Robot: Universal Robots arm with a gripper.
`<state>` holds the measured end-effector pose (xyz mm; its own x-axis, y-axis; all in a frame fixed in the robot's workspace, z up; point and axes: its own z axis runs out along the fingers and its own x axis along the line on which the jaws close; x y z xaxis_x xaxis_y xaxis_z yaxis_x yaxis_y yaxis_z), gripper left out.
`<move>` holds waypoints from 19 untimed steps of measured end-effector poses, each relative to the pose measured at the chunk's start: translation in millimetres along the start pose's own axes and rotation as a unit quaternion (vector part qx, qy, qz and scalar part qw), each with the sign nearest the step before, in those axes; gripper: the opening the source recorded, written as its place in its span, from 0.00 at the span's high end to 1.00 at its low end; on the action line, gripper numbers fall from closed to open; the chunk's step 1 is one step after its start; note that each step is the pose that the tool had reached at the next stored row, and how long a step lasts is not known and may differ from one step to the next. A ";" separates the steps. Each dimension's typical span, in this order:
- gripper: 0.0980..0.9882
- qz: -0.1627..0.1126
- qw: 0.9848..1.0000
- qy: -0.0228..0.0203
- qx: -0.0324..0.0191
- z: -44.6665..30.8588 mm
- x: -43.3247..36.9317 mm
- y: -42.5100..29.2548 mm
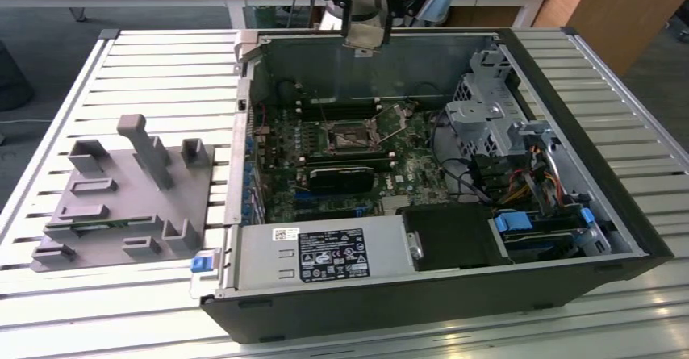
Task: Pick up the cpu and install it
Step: 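Place the cpu into insertion slot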
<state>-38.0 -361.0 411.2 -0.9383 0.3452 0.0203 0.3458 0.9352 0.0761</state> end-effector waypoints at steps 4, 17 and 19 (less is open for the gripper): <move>0.51 0.009 1.000 -0.001 0.000 0.1 0.0 0.0; 0.51 0.034 0.999 -0.003 -0.001 0.7 0.0 0.0; 0.51 0.038 0.999 -0.003 -0.001 0.9 0.0 -0.1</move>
<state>-38.0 -361.0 410.2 -0.9097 0.4148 0.0203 0.4151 0.9066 0.0761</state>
